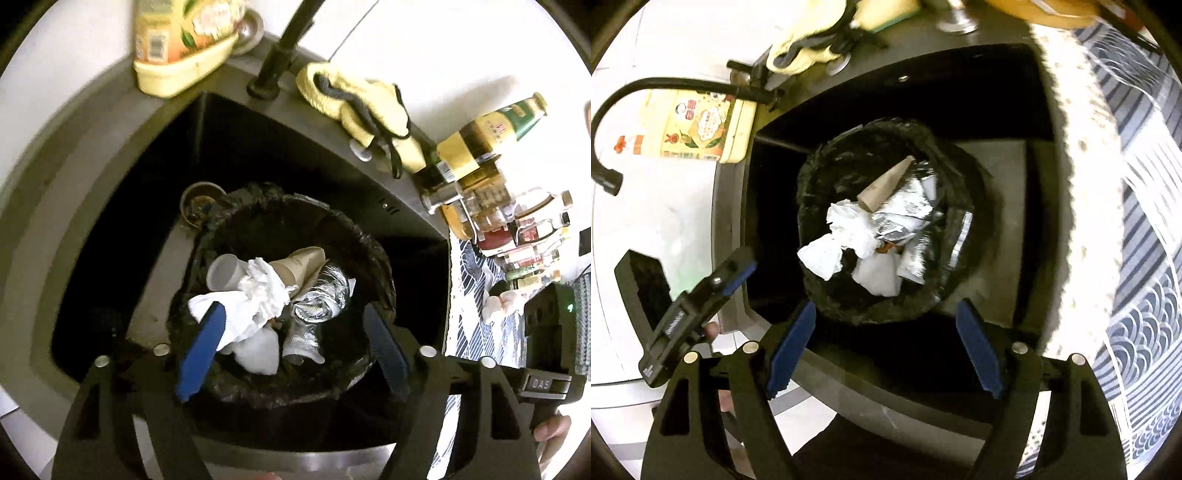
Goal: Collect trash
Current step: 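Withdraw both grippers from the bin toward the tablecloth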
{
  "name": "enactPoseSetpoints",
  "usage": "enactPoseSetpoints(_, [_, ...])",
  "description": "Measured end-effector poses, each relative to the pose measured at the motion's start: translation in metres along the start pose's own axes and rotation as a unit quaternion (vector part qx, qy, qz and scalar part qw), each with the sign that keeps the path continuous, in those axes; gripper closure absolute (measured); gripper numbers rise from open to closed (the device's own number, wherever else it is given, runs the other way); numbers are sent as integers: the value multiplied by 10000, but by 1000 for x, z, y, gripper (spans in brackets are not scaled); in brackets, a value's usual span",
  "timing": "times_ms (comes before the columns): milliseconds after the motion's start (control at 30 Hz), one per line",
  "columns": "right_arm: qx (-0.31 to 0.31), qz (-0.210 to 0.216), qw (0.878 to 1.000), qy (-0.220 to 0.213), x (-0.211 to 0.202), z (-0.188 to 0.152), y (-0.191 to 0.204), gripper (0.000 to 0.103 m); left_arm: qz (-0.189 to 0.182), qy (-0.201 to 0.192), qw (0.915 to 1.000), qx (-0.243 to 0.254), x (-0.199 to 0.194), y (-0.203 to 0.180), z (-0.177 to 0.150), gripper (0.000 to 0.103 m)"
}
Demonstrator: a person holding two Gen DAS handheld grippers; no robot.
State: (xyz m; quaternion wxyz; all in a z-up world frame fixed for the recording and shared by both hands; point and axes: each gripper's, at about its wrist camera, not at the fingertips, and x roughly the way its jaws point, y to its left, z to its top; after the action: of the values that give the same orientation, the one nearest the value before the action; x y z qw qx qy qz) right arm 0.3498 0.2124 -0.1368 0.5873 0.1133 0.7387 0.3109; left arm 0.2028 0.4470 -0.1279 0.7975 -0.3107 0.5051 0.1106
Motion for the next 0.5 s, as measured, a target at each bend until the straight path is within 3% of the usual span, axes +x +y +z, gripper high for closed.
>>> enactPoseSetpoints(267, [629,348,9952,-664,-35,-26,-50,23,15,-14,9999,160,-13,-16,-29,28])
enactPoseSetpoints(500, [897,284,9880,-1224,-76,-44,-91,23,-106,99,9992,364,-5,-41,-56,28])
